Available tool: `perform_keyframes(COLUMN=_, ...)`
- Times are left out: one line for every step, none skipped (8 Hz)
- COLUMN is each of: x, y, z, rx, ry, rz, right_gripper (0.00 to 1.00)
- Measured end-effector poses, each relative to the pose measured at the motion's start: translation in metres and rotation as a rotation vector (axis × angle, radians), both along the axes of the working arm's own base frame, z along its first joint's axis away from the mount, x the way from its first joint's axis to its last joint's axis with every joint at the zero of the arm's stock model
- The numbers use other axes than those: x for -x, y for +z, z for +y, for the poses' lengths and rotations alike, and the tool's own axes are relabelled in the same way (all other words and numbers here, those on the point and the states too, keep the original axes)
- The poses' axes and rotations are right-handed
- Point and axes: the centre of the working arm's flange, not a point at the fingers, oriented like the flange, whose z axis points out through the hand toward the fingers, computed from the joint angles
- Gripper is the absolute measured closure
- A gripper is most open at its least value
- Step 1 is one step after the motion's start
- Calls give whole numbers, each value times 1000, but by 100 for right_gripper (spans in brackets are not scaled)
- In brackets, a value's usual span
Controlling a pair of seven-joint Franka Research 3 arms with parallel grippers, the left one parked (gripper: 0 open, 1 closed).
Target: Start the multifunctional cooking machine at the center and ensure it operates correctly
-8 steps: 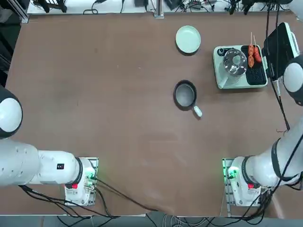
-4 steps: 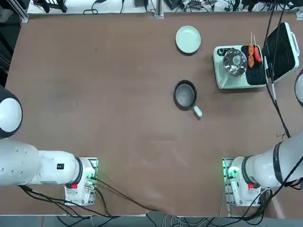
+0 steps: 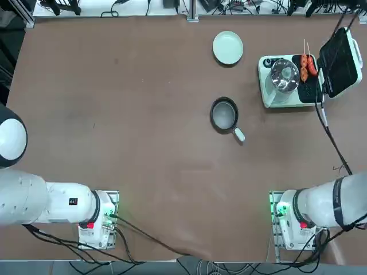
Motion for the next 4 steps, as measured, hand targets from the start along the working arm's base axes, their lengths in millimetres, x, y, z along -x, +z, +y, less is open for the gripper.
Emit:
perform_keyframes(x=9, y=6, z=1, rx=0, ry=16, rz=12, right_gripper=0)
perform_keyframes(x=15, y=11, z=1, rx=2, ry=56, rz=23, right_gripper=0)
perform_keyframes(x=19, y=13, z=0, rx=5, ry=98, rz=32, right_gripper=0)
perform_keyframes(x=20, y=12, z=-1, rx=7, ry=121, rz=41, right_gripper=0)
